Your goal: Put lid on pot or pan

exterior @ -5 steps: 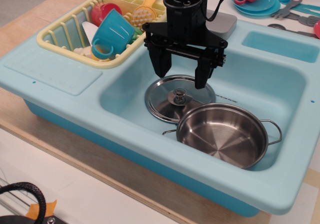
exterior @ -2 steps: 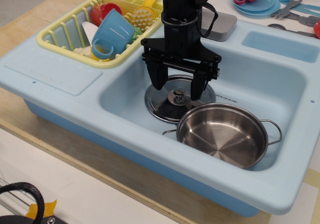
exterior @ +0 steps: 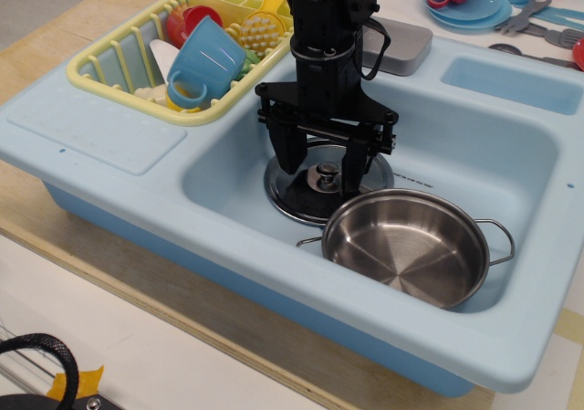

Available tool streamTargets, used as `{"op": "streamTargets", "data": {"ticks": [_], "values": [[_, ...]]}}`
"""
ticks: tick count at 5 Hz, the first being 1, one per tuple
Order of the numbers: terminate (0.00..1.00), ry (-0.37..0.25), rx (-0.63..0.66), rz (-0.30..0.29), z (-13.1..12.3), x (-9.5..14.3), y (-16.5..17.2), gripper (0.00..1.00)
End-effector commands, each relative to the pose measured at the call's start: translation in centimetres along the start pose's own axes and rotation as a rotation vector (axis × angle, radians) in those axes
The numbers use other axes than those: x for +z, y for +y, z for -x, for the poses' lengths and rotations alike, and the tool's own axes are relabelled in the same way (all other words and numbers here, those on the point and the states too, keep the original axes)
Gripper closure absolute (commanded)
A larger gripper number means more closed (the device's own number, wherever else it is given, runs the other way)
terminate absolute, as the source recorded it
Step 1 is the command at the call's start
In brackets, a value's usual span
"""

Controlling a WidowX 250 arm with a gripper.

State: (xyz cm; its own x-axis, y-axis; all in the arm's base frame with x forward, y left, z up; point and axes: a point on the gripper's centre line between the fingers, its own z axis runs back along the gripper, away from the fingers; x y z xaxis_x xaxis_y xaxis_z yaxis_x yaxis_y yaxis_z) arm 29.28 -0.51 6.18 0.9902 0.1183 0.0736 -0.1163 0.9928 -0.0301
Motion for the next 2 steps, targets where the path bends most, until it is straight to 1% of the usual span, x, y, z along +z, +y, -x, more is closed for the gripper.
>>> {"op": "streamTargets", "data": {"ticks": [1,2], "values": [[0.00,-0.014,0.015,0.004,-0.35,0.12,0.24,1.00],[0.00,-0.001,0.017,0.004,-0.41,-0.20,0.15,1.00]]}}
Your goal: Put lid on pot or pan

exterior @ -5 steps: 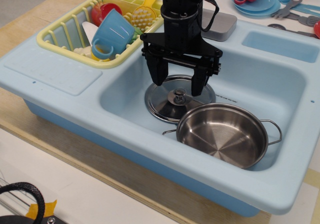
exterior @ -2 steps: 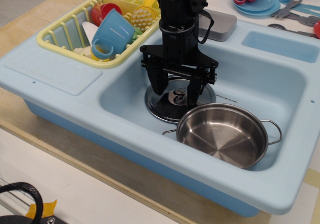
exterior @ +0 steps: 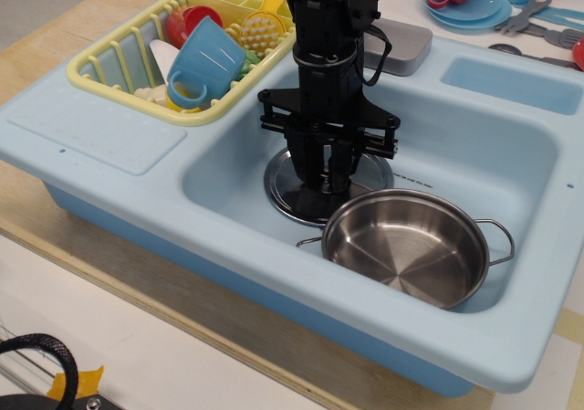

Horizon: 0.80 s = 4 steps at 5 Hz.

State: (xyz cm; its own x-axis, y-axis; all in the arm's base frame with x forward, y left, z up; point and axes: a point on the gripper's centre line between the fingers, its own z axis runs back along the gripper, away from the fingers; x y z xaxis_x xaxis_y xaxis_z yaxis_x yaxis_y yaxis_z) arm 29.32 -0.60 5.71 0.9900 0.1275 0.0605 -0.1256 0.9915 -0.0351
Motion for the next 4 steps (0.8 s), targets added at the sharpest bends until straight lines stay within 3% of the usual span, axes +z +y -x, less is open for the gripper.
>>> {"op": "streamTargets", "data": {"ticks": [1,3,4], "values": [[0.00,-0.023,0.013,-0.010,-0.5,0.8,0.2,1.00],[0.00,-0.114,0.055,-0.087,-1.3,4.9,-0.3,1.00],[0.00,-0.160,0.084,-0.084,-0.8,6.5,-0.6,1.00]]}}
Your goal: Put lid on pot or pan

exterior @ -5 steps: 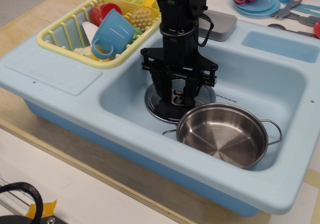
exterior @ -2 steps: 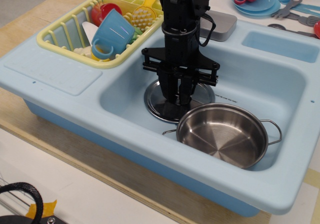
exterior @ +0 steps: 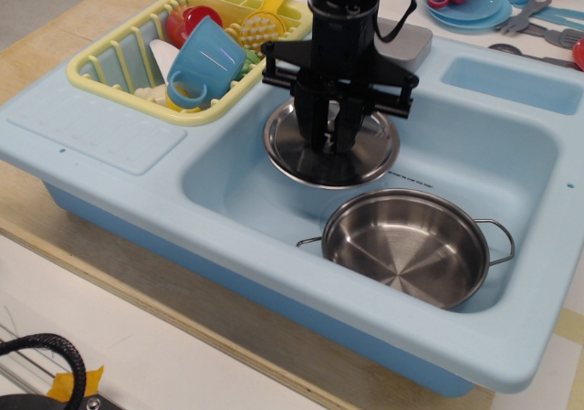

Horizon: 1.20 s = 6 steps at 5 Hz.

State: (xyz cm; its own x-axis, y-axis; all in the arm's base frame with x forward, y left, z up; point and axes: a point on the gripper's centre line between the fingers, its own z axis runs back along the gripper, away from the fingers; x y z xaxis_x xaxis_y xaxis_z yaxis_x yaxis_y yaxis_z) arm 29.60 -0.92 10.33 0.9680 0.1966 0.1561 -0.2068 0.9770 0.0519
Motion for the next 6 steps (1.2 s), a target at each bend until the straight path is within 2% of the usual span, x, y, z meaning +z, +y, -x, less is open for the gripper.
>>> {"op": "streamTargets", "data": {"ticks": [1,2,3,4,5,6], "values": [[0.00,-0.075,0.023,0.016,-0.5,2.9,-0.6,1.00],[0.00,-0.048,0.028,0.027,1.2,4.0,-2.0,1.00],[0.00,-0.007,0.034,0.060,2.9,3.1,-3.1,1.00],[0.00,-0.006,0.046,0.083,4.6,3.3,-3.6,1.00],[0.00,0.036,0.029,0.102,5.2,3.3,-5.1,1.00],[0.00,0.041,0.026,0.114,5.9,3.2,-6.0,1.00]]}}
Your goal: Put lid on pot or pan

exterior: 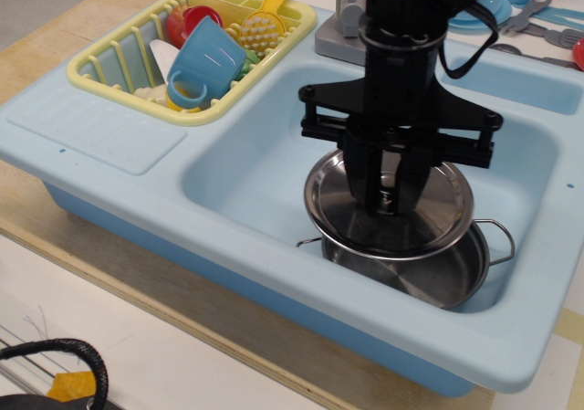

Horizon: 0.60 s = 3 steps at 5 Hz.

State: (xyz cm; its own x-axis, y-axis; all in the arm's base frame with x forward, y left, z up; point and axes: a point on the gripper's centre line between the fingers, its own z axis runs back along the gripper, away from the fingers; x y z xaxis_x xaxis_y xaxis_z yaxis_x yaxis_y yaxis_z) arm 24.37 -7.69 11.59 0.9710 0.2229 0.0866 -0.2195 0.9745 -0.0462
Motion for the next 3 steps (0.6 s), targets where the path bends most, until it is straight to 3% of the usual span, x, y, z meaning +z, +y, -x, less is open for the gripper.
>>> {"op": "streamTargets", "data": {"ticks": [1,2,3], "values": [[0.00,-0.022,-0.011,0.046,0.55,-0.50,-1.33,1.00],[0.00,0.008,-0.012,0.060,0.80,-0.92,-2.04,1.00],[1.00,0.020,-0.017,0.075,0.83,-1.35,-1.97,0.00]]}}
